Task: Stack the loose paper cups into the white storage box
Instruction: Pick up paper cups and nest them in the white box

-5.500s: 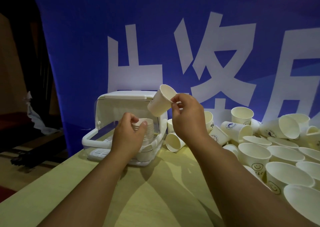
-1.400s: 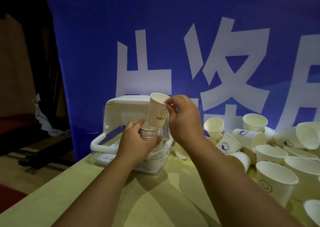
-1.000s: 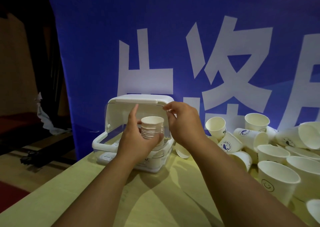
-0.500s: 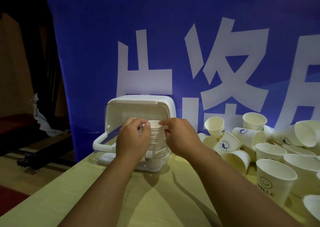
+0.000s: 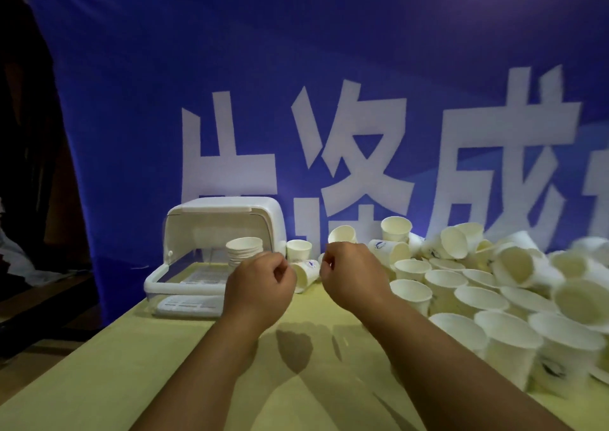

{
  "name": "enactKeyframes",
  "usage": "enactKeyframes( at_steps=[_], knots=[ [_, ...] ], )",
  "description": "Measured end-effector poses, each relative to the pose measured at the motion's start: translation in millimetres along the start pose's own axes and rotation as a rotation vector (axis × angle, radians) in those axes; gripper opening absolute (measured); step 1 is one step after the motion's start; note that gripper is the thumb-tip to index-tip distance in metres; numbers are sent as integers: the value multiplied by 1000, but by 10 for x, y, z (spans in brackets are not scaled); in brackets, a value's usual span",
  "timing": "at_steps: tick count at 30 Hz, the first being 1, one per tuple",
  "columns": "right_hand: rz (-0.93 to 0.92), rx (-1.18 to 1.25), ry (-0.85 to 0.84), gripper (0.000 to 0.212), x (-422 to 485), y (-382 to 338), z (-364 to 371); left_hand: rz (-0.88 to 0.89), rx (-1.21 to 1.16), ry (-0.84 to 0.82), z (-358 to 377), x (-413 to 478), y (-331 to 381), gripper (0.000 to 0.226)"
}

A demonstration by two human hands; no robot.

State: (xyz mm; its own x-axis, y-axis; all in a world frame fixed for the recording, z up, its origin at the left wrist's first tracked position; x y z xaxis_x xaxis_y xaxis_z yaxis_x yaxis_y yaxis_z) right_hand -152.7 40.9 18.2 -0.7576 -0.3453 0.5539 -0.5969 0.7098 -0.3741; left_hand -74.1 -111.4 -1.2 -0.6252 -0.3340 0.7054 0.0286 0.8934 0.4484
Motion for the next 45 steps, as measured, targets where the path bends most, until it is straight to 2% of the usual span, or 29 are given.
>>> enactKeyframes(
  at_steps=[9, 12, 14, 16, 18, 23, 31, 34, 38, 45],
  knots=[
    [59, -190, -21, 12, -749, 567, -795, -49, -57, -356, 467, -552, 972, 11],
    [21, -293, 26, 25, -987, 737, -944, -36, -88, -493, 758, -648, 1180, 57],
    [-8, -385, 34, 36, -1115, 860, -960, -38, -93, -595, 941, -637, 1251, 79],
    [1, -410, 16, 44, -1238, 1016, -978, -57, -93, -648, 1098, -597, 1305, 87],
    [28, -376, 2, 46, -1351, 1161, -975, -90, -65, -677, 1200, -575, 1344, 80],
    [29, -294, 27, 30, -1635, 1375, -940, -84, 69, -600, 1229, -543, 1343, 7],
    [82, -103, 107, 19, -1413, 1300, -887, -132, -11, -407, 826, -534, 1047, 24],
    [101, -49, 164, 20, -1192, 1232, -837, -140, -33, -333, 631, -529, 874, 28],
    [200, -8, 178, 21, -1030, 1165, -704, -145, -71, -288, 432, -492, 615, 30],
    [210, -36, 287, 18, -863, 848, -524, -178, -134, -150, 246, -347, 218, 32]
  ],
)
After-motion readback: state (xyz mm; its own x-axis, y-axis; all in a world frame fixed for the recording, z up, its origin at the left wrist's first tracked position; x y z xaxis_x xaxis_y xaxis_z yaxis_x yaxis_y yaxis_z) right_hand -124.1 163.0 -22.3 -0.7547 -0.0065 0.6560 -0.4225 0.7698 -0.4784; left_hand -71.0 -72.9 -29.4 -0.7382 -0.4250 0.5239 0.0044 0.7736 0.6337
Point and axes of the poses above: each hand's wrist, its own x-axis towards the middle knuckle, its own z-axis out of the palm, y = z × x, the point moved 4 cm from there along x, towards the middle knuckle, and after that the axes turned 2 degrees about -x, right-handed, at the moved point
